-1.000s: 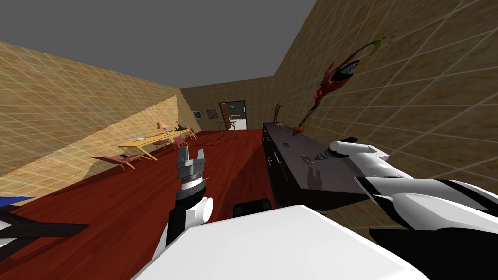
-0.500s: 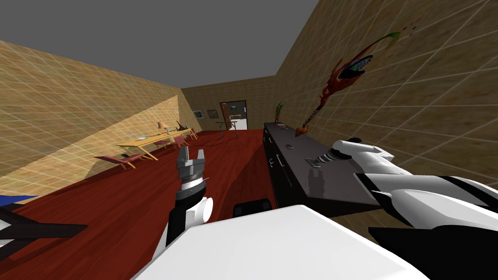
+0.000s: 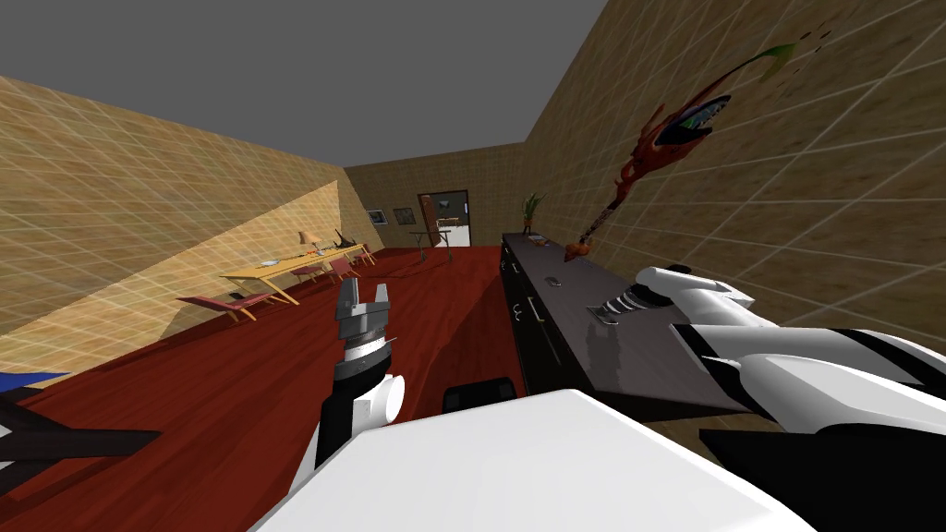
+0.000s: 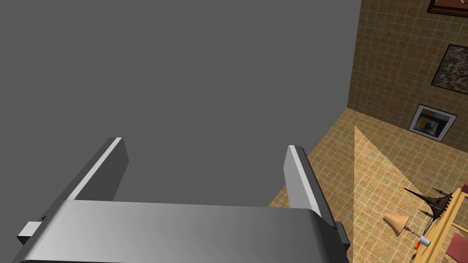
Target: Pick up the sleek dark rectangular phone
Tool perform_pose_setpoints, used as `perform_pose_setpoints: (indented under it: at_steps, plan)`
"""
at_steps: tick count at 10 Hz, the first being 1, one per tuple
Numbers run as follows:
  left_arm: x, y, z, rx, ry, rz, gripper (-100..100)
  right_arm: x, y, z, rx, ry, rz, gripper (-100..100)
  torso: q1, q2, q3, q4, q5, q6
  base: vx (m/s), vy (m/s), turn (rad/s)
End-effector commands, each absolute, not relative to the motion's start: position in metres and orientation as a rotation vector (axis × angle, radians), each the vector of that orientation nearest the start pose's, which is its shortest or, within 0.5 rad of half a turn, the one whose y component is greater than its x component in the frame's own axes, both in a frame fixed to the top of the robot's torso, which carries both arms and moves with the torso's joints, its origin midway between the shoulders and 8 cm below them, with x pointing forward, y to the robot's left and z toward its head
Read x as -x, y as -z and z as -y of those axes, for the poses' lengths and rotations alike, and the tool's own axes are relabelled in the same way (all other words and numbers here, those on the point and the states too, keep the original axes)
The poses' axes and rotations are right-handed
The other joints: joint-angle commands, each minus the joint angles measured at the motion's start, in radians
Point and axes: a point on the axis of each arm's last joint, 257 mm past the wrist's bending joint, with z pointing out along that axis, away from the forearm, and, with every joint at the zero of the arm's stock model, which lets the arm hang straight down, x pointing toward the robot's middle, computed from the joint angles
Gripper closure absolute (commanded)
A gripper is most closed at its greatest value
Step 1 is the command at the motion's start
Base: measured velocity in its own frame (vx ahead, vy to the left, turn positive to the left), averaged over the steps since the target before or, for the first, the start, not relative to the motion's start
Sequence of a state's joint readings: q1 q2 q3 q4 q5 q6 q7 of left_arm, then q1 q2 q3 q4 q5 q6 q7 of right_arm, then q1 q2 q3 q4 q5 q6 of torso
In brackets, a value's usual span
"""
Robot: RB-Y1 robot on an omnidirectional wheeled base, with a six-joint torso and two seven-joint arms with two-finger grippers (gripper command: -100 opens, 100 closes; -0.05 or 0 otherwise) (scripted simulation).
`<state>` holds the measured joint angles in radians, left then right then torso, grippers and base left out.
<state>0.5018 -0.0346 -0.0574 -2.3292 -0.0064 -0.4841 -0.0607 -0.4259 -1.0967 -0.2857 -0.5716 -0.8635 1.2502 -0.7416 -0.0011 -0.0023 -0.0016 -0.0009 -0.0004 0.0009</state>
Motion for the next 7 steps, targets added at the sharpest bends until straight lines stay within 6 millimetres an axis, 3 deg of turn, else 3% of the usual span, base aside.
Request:
perform_pose_setpoints:
  at_steps: [1, 3, 6, 7]
  plan:
    - [-0.338, -0.043, -0.263, 0.638, 1.304, -0.579, 0, -0.332, 0.282, 0.692, 3.222, 0.430, -0.053, -100, 0.000, 0.000, 0.000, 0.000, 0.000, 0.000, 0.049, -0.019, 0.011]
    - [-0.338, -0.043, -0.263, 0.638, 1.304, -0.579, 0, -0.319, 0.289, 0.680, 3.162, 0.366, -0.108, -100, -0.002, -0.001, 0.000, 0.000, 0.000, 0.000, 0.080, -0.041, 0.006]
    - [-0.338, -0.043, -0.263, 0.638, 1.304, -0.579, 0, -0.316, 0.291, 0.678, 3.149, 0.353, -0.122, -100, -0.002, 0.001, 0.001, 0.000, 0.000, 0.000, 0.037, -0.028, 0.000]
    - [-0.338, -0.043, -0.263, 0.638, 1.304, -0.579, 0, -0.315, 0.291, 0.678, 3.146, 0.349, -0.122, 0, -0.001, 0.002, 0.001, 0.001, 0.000, 0.000, 0.000, 0.000, 0.000]
